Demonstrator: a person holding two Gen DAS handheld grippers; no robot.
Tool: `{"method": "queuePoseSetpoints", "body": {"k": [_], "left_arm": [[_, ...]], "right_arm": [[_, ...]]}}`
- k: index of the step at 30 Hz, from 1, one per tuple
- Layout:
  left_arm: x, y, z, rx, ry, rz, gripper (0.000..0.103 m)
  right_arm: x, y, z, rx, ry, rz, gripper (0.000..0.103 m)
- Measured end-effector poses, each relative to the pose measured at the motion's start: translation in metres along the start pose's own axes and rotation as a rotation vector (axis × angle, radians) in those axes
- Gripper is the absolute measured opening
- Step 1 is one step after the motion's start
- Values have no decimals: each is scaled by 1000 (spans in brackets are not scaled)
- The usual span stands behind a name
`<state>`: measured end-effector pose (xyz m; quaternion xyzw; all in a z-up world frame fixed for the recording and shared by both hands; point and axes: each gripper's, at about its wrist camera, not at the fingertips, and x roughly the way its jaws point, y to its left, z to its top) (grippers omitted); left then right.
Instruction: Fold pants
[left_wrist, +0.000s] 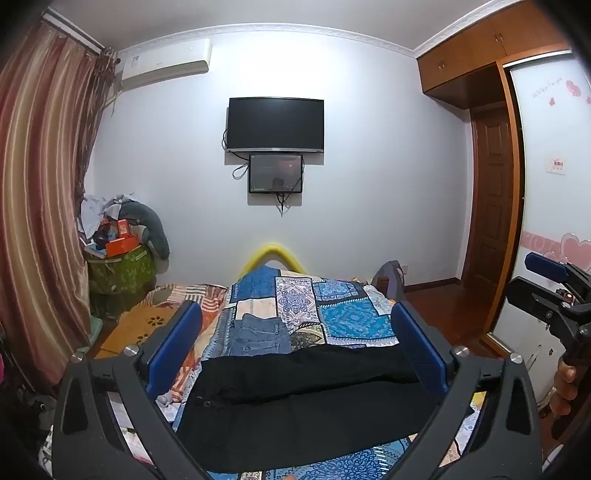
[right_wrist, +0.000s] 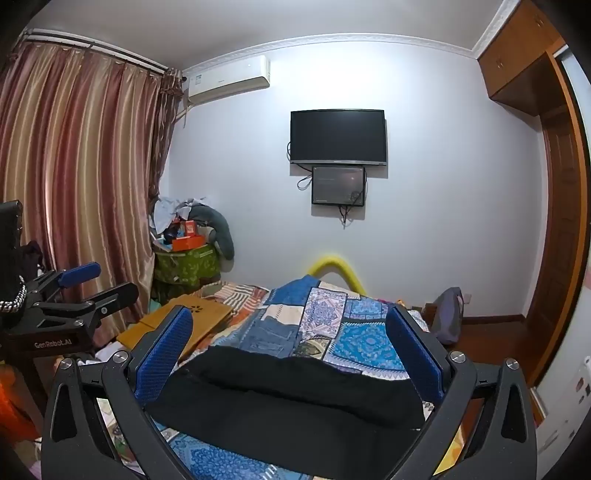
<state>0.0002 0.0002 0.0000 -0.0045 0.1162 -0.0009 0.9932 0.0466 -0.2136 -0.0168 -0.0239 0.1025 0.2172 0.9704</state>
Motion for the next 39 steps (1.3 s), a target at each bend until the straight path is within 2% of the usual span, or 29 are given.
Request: {"method": "queuePoseSetpoints", "body": {"k": [12, 39], "left_arm": [[14, 2, -9, -9, 14, 13, 103], [9, -3, -3, -2, 1, 31, 103]], "right_arm": [[0, 1, 4, 3, 8, 1, 103], [-1, -3, 4, 9, 11, 0, 103]]}}
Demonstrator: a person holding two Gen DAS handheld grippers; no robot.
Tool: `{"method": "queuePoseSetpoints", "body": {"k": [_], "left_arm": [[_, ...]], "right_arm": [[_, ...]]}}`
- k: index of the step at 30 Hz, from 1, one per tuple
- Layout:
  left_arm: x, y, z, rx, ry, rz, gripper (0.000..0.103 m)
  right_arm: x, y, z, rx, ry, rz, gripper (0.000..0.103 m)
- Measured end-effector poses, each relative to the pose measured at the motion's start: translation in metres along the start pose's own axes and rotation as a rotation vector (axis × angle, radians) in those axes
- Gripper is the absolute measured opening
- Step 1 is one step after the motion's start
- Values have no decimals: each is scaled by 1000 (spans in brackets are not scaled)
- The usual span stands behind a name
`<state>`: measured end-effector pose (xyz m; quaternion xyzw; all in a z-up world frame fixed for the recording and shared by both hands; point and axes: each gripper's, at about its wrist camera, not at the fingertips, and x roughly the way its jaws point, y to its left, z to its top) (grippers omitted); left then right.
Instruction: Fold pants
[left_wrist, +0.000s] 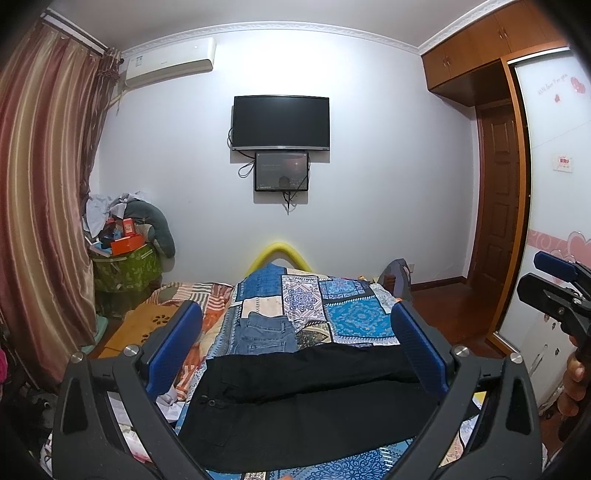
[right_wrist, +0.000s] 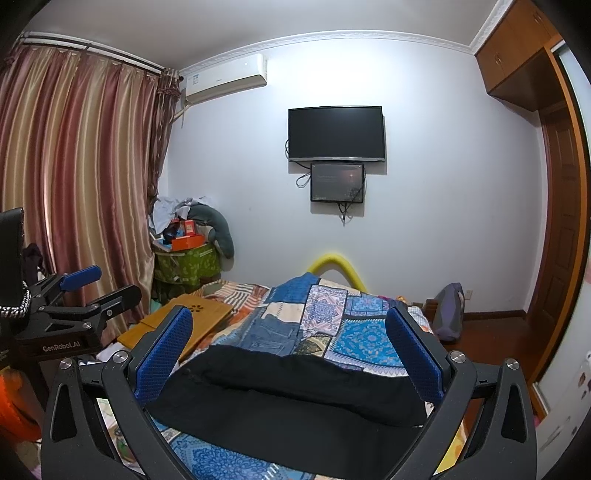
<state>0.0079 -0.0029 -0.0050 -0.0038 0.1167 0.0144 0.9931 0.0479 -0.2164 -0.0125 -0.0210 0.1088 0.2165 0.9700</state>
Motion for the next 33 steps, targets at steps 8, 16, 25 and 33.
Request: {"method": "queuePoseSetpoints", "body": {"k": [8, 16, 25, 33], "left_arm": [[-4, -1, 0, -2, -7, -5, 103], [-5, 0, 0, -2, -10, -8, 103], [-8, -2, -3, 14, -16, -8, 103], [-6, 1, -3, 9, -10, -12, 103]], "right_arm": [[-1, 0, 1, 1, 0, -6, 103], [-1, 1, 0, -1, 0, -7, 103], [0, 2, -1, 1, 5, -5, 103], [4, 1, 0, 7, 15, -2, 103]]}}
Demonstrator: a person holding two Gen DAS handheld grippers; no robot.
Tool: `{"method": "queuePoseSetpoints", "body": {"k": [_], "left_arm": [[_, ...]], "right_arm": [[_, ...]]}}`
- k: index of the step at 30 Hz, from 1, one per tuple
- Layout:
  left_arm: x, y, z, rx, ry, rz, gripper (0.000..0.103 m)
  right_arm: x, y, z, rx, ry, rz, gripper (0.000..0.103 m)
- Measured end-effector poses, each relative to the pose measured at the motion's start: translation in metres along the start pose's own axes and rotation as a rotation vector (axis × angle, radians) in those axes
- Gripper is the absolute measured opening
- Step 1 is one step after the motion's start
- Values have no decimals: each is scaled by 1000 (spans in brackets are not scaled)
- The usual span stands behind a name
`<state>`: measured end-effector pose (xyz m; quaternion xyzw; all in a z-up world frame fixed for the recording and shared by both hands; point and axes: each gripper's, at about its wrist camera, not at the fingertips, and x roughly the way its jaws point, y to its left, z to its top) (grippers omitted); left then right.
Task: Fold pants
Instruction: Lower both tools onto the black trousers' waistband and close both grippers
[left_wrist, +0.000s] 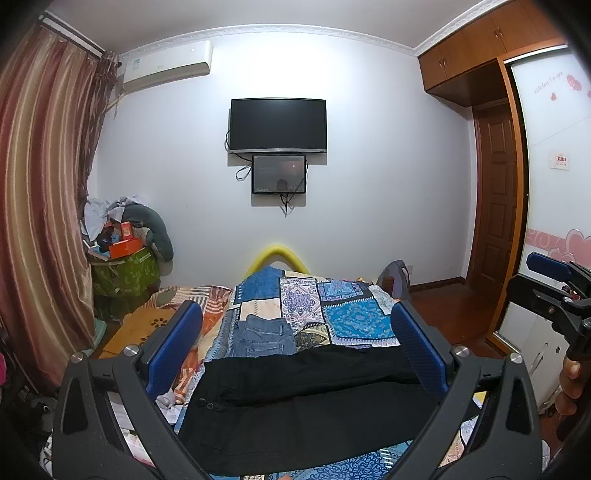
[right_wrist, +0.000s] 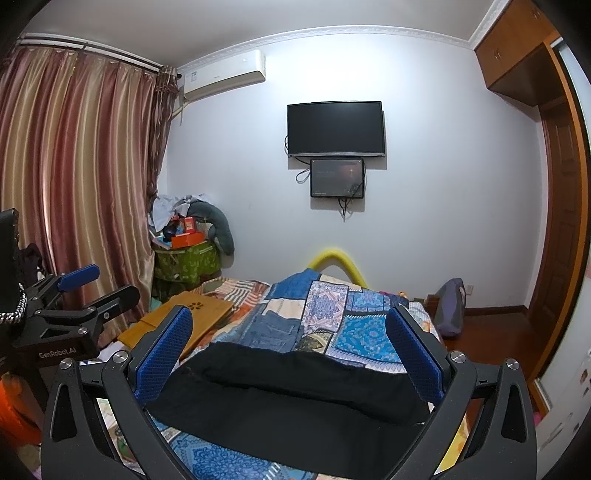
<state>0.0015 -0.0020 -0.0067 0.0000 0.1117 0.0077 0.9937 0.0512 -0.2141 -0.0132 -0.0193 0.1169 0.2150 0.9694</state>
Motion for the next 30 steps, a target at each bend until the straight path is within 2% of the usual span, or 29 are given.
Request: {"method": "queuePoseSetpoints", "body": {"k": [9, 14, 19, 24, 30], "left_arm": [[25, 14, -3, -10, 51, -9, 103], [62, 33, -9, 27, 94, 38, 103], [118, 66, -18, 60, 180, 98, 103], [181, 116, -31, 2, 292, 84, 103], [257, 165, -60, 47, 359, 182, 103]], "right_arm": [[15, -1, -4, -6, 20, 2, 103], [41, -4, -13, -28, 51, 11, 103], [85, -7, -29, -58, 144, 14, 103], [136, -19, -43, -76, 235, -6, 103], [205, -44, -63, -23, 357, -13, 103]]}}
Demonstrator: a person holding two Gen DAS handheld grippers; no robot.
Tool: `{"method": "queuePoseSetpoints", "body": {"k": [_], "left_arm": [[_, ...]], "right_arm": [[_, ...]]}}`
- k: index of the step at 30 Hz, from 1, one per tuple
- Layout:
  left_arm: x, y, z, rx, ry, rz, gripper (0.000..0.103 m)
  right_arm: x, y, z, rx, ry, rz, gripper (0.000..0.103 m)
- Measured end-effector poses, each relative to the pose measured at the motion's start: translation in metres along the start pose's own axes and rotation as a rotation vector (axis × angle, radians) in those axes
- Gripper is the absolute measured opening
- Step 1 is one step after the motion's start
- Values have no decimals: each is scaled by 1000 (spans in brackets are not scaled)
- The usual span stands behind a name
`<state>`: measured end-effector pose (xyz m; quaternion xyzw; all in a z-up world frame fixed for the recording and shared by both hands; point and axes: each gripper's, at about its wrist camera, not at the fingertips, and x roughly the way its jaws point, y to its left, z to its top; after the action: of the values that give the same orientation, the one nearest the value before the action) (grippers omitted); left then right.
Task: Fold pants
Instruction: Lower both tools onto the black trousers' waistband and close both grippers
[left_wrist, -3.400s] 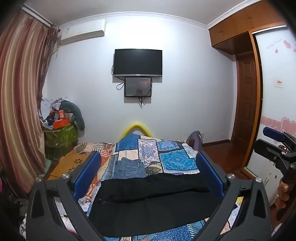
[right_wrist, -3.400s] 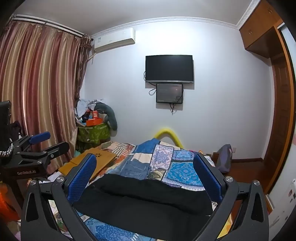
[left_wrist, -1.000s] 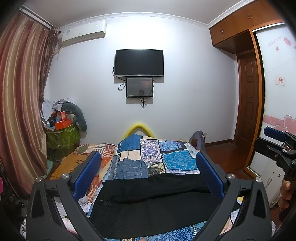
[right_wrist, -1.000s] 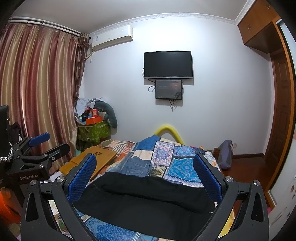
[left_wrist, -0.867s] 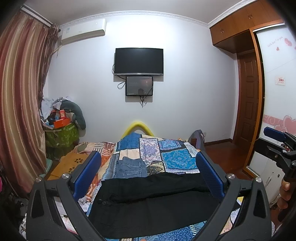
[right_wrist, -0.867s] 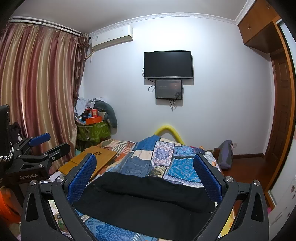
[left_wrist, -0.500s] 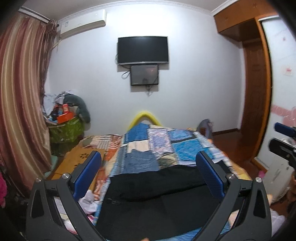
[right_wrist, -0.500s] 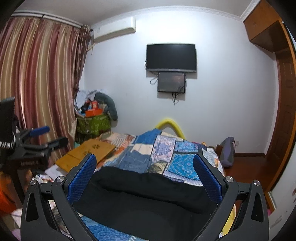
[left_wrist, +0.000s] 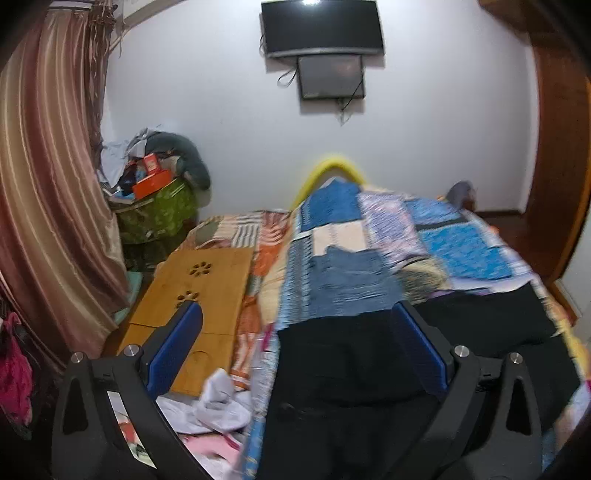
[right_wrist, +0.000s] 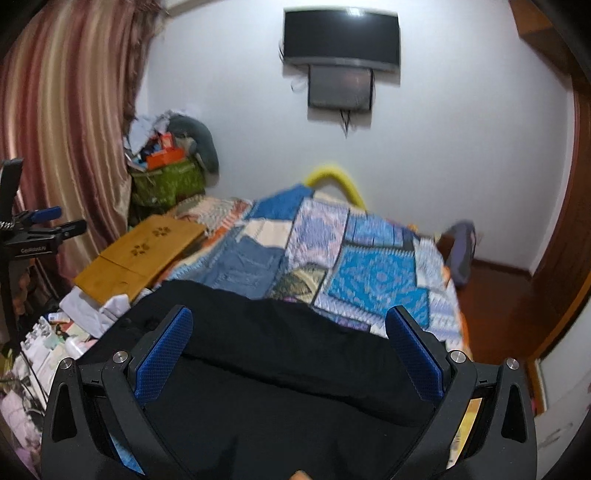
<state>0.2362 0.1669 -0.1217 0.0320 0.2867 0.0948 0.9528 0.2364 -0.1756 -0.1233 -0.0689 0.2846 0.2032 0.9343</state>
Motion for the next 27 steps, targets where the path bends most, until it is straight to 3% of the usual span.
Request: {"method": "queuePoseSetpoints", "body": {"k": [5, 12, 17, 18, 19, 23, 27], "left_arm": [[88, 20, -17, -40, 127, -3, 103], [179, 23, -47, -106, 240, -52, 103], [240, 16, -65, -89, 364, -57, 103], [249, 15, -68, -83, 381, -53, 103], [259, 14, -72, -75, 400, -46, 100], [292, 13, -86, -79, 495, -99, 74], [312, 9, -95, -93, 557, -124, 71]], "right_arm": [[58, -18, -5, 31, 88, 33, 103], [132, -23, -12, -61, 180, 33, 103], [182, -29, -13, -56, 281, 125, 102], [192, -28, -15, -59, 316, 154, 96], [199, -27, -15, -66, 334, 165, 90], [230, -24, -15, -115, 397, 185, 85], [251, -30, -19, -112, 454, 238, 74]]}}
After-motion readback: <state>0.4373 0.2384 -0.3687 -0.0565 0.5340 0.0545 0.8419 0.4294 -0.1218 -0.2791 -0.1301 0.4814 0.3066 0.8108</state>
